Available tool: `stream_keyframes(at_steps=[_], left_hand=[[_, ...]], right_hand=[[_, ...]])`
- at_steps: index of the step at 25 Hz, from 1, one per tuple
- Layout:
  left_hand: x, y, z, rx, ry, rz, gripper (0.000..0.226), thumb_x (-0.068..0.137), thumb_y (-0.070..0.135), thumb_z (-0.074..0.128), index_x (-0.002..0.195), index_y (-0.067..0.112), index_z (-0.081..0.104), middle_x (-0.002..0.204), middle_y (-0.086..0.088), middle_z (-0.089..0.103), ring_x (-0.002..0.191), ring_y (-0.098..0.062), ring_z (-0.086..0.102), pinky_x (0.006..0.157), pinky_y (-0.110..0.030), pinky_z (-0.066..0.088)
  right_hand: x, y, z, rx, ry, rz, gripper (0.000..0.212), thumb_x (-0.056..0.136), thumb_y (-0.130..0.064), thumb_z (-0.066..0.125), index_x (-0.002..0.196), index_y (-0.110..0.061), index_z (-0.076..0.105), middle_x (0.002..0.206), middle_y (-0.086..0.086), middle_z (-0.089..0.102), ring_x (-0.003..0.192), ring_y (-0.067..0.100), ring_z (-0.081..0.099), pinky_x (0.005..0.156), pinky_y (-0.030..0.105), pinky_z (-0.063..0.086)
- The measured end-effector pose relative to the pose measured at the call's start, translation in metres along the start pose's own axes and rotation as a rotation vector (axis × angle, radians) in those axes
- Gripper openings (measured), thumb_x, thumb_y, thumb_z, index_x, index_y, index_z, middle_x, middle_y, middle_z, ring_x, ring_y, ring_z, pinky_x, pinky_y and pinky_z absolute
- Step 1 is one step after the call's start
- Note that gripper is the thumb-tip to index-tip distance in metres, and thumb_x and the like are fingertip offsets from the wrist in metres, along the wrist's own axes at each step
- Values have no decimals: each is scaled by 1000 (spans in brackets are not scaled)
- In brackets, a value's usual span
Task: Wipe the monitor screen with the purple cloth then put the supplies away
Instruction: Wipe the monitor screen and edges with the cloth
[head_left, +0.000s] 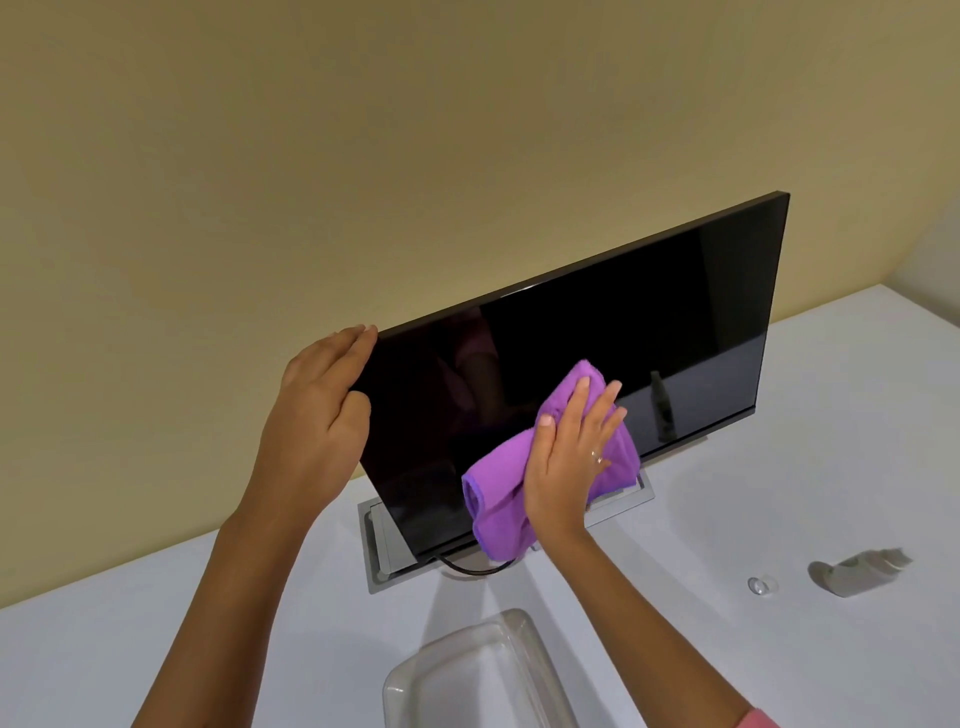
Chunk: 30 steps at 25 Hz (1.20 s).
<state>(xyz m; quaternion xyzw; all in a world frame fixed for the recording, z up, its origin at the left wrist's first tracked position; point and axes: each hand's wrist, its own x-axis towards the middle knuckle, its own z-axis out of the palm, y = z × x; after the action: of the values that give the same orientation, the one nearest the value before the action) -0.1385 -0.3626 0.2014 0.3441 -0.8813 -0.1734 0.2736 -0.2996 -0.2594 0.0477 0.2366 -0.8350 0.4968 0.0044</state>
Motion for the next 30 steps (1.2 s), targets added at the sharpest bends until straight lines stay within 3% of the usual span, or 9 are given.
stream_keyframes(at_steps=[3,6,9,12,15,20,23,27,30], left_hand=[[-1,2,0,11,-2,0,65,78,12,30,141,20,43,146,2,41,134,-12,27,101,-4,12],[-1,4,0,31,0,5,64,78,12,30,141,19,43,147,2,41,134,-14,28,105,-12,15],[0,5,0,50,0,16,63,80,11,31,141,17,43,147,-1,41,135,-18,29,107,-20,18],[0,5,0,53,3,17,63,80,10,31,141,17,43,147,-1,41,135,-19,30,107,-21,18],[1,5,1,30,8,10,65,77,10,31,140,17,44,147,0,41,135,-18,29,106,-13,14],[0,6,1,6,10,-2,64,78,11,30,140,18,44,146,2,42,135,-16,28,103,-8,12],[-1,6,1,2,20,-7,64,78,11,30,140,18,45,146,2,42,135,-15,28,101,-4,11],[-2,7,2,-11,31,-21,64,78,11,32,139,18,46,145,3,42,135,-15,29,101,-6,13],[-1,7,2,-10,31,-33,64,77,12,31,140,19,45,146,5,41,135,-13,27,100,-4,12]], right_hand=[[-36,7,15,-42,-71,14,54,100,-44,11,146,-38,-16,158,-2,-15,146,31,-7,103,71,26],[-77,-5,37,-194,-146,-254,58,99,-37,19,151,-23,-3,159,11,1,142,42,11,95,68,39],[-83,-25,53,-323,-168,-556,69,92,-37,30,151,-23,-2,160,10,-3,140,47,14,96,76,26],[-55,-53,46,-332,-128,-674,68,92,-34,33,151,-28,1,160,7,-5,142,42,9,97,78,9],[-9,-73,24,-278,-30,-587,65,91,-30,35,151,-27,9,159,6,8,144,37,10,100,76,15],[53,-48,-15,-88,65,-279,55,99,-30,23,151,-25,5,157,2,-5,146,28,-5,110,68,9],[55,-16,-26,-70,77,-179,53,101,-30,21,152,-20,10,160,10,2,146,34,0,108,65,23],[21,9,-16,-256,0,-196,52,101,-28,21,151,-15,11,158,17,9,144,40,7,104,63,32],[-11,7,-1,-374,-69,-412,57,96,-27,28,150,-17,11,155,18,13,141,44,15,100,65,36]])
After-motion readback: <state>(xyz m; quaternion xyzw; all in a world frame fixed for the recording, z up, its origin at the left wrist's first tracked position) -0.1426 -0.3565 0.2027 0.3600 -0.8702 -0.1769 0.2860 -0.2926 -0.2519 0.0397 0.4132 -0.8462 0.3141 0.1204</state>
